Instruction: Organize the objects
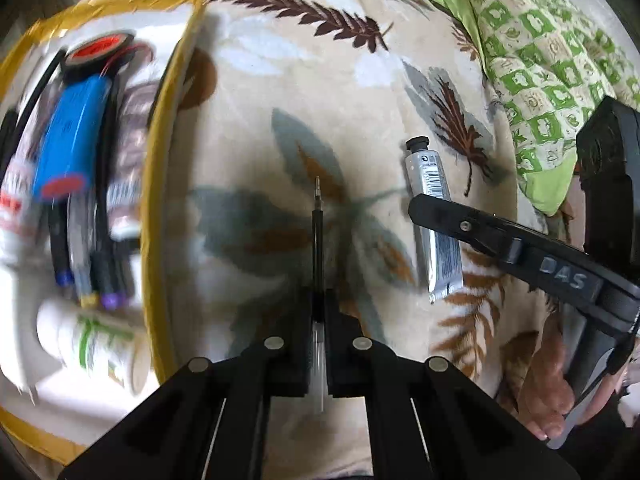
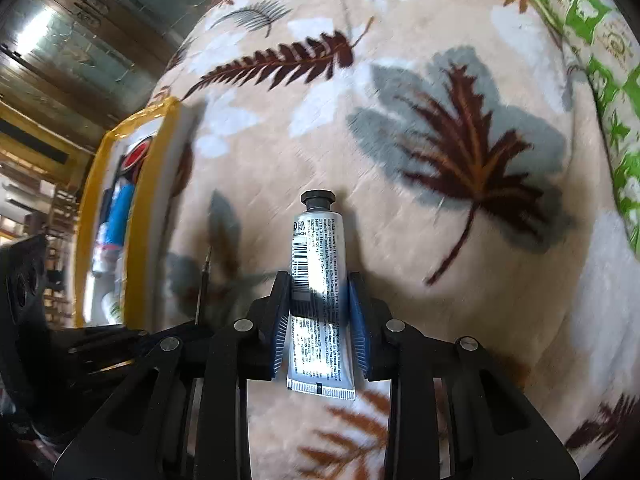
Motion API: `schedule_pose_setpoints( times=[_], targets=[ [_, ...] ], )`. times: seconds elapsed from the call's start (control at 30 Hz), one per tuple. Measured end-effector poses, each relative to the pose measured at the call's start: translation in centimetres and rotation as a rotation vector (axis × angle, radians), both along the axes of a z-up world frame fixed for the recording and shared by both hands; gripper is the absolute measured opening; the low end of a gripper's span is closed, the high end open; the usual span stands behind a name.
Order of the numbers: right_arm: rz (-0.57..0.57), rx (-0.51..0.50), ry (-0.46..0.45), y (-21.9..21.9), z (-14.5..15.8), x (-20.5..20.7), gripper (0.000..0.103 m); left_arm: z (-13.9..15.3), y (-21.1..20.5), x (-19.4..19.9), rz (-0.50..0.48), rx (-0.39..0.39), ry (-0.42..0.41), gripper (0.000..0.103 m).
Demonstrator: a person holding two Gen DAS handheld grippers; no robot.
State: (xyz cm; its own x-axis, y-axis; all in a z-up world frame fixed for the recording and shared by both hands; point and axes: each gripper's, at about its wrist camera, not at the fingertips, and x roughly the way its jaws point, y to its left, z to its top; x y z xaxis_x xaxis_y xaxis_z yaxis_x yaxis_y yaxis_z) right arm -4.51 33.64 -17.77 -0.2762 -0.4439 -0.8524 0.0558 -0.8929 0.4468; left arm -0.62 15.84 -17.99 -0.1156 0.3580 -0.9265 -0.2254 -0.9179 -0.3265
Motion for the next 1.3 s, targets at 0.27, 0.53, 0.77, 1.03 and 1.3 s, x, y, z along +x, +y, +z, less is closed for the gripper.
schedule_pose_setpoints(
  times=[0.27,0.53,0.77,1.03,1.3],
  targets=[
    [0.05,-0.144,0.014,-3.2,3.1,2.0,0.028,4.0,-4.0,0.0,0.028,0.103,0.055,0.003],
    [0.163,-0.203,0.09,-8.8,8.0,3.1,0.028,9.2,-10.2,0.7,0.123,0.136,0.114,0.002],
    [0.227,-0.207,0.088,-12.9,8.3,3.6,0.028,8.7,-18.0,0.3,0.243,0.122,0.108,0.002],
    [0.224,-0.194,0.041,-15.0,6.2,1.2,0.028,5.5,-21.2,-1.7,0.301,0.118,0.045,0.002],
    [0.222,-0.16,0.027,-18.0,5.2,-2.4,0.028,4.2,-21.4,-5.6,0.268,0.044,0.024,0.003]
  ],
)
